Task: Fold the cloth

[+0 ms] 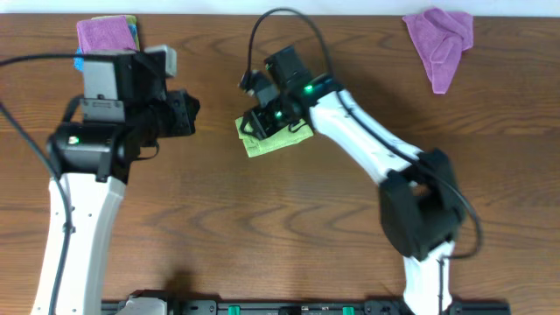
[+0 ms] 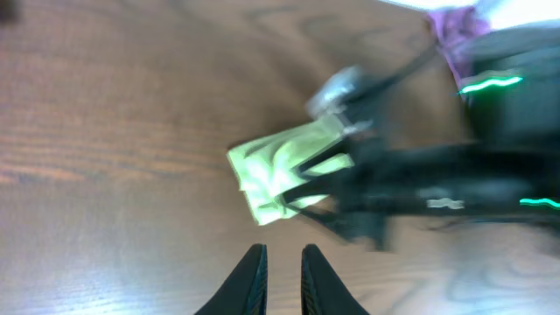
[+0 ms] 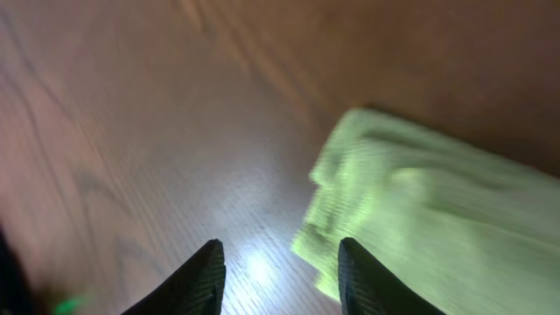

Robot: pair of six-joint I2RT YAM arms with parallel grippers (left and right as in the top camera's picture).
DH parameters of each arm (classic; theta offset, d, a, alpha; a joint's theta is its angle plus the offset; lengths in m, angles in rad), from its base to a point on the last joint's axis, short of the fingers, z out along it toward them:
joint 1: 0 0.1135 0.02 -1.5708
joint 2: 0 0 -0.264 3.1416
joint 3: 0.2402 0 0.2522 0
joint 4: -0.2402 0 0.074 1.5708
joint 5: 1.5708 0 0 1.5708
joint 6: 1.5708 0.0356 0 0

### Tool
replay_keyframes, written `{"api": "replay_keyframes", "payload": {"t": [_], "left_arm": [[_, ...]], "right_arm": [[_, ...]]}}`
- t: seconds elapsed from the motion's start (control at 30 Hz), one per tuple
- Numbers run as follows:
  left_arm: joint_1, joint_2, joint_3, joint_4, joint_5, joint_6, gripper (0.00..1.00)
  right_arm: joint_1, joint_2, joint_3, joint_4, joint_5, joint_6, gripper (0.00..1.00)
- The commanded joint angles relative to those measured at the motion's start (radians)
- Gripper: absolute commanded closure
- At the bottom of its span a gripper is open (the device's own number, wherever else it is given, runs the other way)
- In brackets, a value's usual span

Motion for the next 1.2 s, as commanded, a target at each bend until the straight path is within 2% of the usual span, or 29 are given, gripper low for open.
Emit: {"api": "replay_keyframes", "payload": {"t": [0.0,0.03,0.1,0.23,0.3,0.4,0.5,0.73,1.17], "left_arm": [[0.006,0.009,-0.122,0.062,-0.038,-0.031,0.84],[0.006,0.011,-0.164,0.093,-0.034,-0.047,0.83],[0.006,0.018,-0.251,0.162,-0.013,-0.092,0.81],[0.006,0.046,-0.413,0.332,0.074,-0.152,0.46],[0.006,0.071,-0.485,0.428,0.112,-0.182,0.35],[0.006,0.107,-0.547,0.539,0.173,-0.208,0.13],[0.006,0.158,-0.572,0.622,0.224,-0.231,0.04],[-0.003,0.316,-0.573,0.766,0.31,-0.299,0.04],[-0.062,0.475,-0.573,0.987,0.304,-0.395,0.05]], "right_arm": [[-0.033,-0.099,0.021,-0.031,0.169,-0.013,0.89],[-0.043,-0.101,0.021,-0.05,0.176,-0.024,0.99],[-0.068,-0.097,0.019,-0.092,0.176,-0.026,0.99],[-0.108,-0.078,0.01,-0.119,0.176,-0.027,0.99],[-0.122,-0.071,0.009,-0.129,0.176,-0.031,0.99],[-0.135,-0.066,0.007,-0.14,0.175,-0.05,0.99],[-0.14,-0.05,0.003,-0.153,0.175,-0.067,0.99],[-0.155,0.027,0.003,-0.176,0.175,-0.074,0.99],[-0.212,0.084,0.003,-0.166,0.195,-0.074,0.99]]}}
